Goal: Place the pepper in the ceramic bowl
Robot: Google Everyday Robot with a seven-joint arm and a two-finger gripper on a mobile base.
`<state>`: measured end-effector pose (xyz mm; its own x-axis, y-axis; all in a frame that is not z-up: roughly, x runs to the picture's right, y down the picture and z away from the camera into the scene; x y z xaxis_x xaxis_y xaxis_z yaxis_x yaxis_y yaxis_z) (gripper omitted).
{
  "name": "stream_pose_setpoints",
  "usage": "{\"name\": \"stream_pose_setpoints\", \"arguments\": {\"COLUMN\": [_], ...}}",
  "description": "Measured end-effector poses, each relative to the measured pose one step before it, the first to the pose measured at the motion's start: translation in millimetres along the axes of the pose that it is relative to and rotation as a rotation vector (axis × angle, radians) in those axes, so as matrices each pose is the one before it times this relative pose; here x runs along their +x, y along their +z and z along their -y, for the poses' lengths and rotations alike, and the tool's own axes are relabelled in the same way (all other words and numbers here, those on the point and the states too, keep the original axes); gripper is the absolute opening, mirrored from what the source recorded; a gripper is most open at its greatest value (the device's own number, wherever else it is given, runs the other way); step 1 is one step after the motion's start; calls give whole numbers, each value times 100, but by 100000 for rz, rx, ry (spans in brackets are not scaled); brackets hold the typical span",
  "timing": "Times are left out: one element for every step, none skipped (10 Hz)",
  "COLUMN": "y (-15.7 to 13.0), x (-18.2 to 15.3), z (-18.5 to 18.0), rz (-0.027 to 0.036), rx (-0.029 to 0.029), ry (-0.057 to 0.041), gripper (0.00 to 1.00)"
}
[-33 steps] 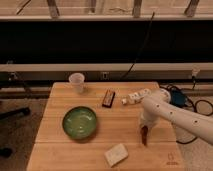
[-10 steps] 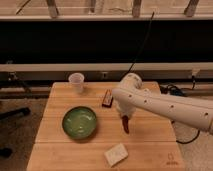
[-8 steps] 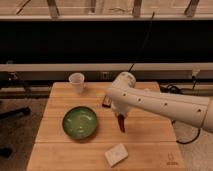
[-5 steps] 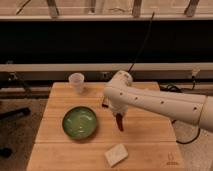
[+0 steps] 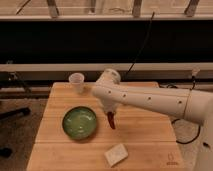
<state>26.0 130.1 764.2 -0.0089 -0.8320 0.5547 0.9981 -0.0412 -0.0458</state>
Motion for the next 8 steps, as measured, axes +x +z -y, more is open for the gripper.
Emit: {"name": "stream_pose_setpoints", "arguments": {"y": [81, 115, 55, 64, 49, 104, 94, 73], "x": [185, 133, 325, 194, 161, 314, 162, 190], "z": [391, 786, 1682, 857, 374, 425, 462, 716], "rz": [-182, -82, -382, -152, -120, -294, -65, -97], "rx": [-154, 239, 333, 178, -26, -54, 147, 281], "ry": [-1052, -1231, -2055, -1254, -783, -1684, -961, -1245], "gripper": [0, 0, 0, 0, 0, 0, 0, 0]}}
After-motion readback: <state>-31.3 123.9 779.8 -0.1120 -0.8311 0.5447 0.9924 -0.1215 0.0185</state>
